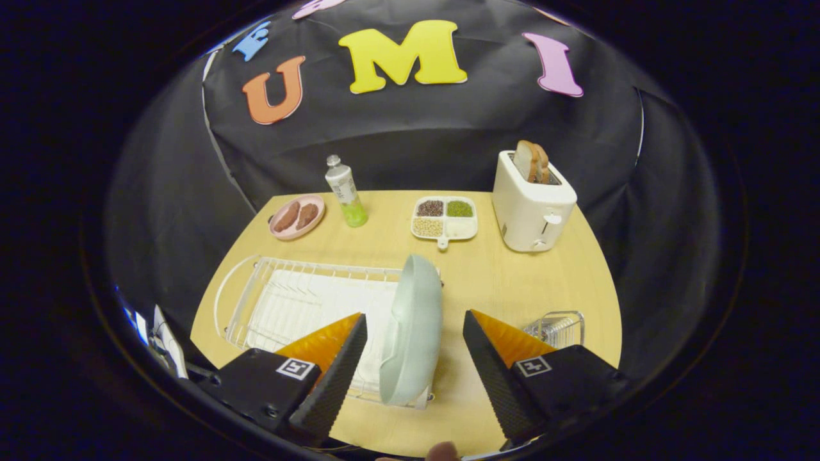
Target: Take the plate from the dish rack, then take the spoon from the basket and place it into the plate.
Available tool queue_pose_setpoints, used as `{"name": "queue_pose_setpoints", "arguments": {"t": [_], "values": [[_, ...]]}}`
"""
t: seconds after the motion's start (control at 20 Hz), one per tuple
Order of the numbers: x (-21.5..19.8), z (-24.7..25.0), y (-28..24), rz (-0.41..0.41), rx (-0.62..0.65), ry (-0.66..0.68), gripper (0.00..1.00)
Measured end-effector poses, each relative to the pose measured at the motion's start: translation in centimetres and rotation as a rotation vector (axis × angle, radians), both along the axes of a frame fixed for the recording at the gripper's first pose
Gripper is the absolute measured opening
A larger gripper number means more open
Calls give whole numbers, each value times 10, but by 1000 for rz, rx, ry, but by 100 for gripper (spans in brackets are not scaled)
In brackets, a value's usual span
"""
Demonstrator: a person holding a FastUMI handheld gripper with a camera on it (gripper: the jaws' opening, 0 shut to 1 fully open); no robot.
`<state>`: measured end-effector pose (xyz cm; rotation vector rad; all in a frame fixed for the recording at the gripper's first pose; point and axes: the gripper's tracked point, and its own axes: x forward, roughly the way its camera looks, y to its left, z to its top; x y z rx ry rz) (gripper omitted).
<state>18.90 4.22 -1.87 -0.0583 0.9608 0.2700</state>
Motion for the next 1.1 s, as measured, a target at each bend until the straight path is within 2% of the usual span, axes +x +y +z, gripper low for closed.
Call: {"name": "queue_pose_setpoints", "arguments": {"t": [0.3, 0.8, 0.9, 1.1], "values": [[21, -27, 4, -27, -67, 97, 91], [31, -53, 9, -120, -34, 210, 53], [29, -52, 5, -150, -41, 224, 41], [23, -50, 6, -150, -84, 233, 39]]}}
